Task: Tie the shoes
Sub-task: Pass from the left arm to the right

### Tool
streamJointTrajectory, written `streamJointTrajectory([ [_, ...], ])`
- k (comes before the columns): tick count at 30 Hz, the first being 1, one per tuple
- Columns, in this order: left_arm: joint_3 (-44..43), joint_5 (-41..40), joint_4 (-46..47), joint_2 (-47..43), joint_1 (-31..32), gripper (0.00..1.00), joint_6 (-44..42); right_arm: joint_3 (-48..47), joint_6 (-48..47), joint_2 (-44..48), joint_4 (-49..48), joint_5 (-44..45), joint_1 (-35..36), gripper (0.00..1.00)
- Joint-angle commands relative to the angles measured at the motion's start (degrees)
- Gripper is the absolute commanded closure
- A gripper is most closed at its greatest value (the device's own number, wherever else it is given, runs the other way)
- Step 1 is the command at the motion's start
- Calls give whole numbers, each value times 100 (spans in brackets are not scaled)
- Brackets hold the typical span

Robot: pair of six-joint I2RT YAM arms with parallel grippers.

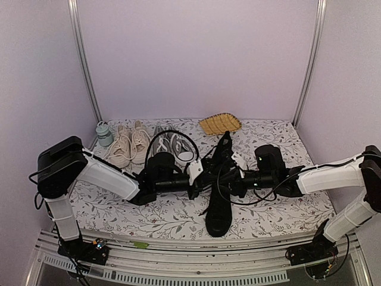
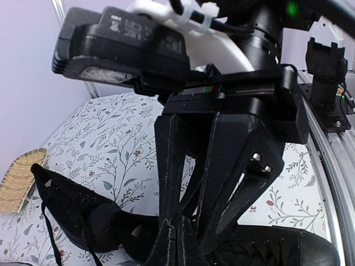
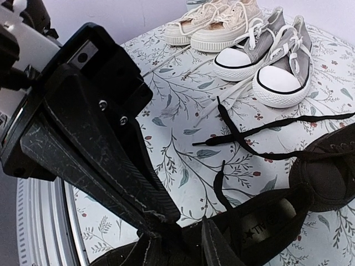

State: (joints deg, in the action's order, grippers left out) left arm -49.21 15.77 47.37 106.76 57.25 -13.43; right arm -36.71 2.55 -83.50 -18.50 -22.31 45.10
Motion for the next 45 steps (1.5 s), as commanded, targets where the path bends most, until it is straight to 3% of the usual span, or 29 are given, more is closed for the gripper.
streamJointTrajectory([
  [1,-173,29,90,139,-27,100,28,-112,-57,-106,-192,121,72,79],
  [5,-226,76,17,161,-27,100,35,-169,-61,-118,-147,206,82,98],
  [10,-181,217,-216,-22,-68,98,119,-98,-112,68,135,473,80,100],
  [12,-234,410,-596,-172,-114,57,59,-47,-114,127,219,545,79,100],
  [13,-268,501,-834,-279,-160,43,14,-36,-114,140,257,563,81,100],
  [15,-299,688,-1409,-529,-307,32,-54,-31,-114,162,320,576,78,100],
  [17,-299,1014,-1923,-719,-529,29,-141,-32,-118,169,351,611,80,100],
  [20,-420,1374,-2831,-747,-831,32,-561,-39,-139,138,347,593,74,100],
  [24,-771,797,-3543,-329,-929,45,-1384,-73,-170,60,343,489,71,100],
  [30,-1813,311,-4453,868,-791,45,-2016,-89,-193,1,338,452,74,100],
  [35,-1888,143,-4163,1134,-651,45,-2136,-59,-189,65,338,505,72,100],
  [39,-1879,-74,-3873,1241,-651,53,-2000,-57,-171,81,317,461,75,100],
  [41,-1809,-9,-3811,1192,-636,60,-1988,-71,-168,76,320,455,71,100],
  [42,-1746,29,-3763,1149,-622,68,-1992,-69,-163,79,329,469,71,100],
  [44,-1577,-14,-3654,996,-602,100,-2001,-71,-160,101,337,485,69,100],
  [45,-1474,-117,-3574,879,-593,100,-1945,-58,-154,107,345,497,73,100],
])
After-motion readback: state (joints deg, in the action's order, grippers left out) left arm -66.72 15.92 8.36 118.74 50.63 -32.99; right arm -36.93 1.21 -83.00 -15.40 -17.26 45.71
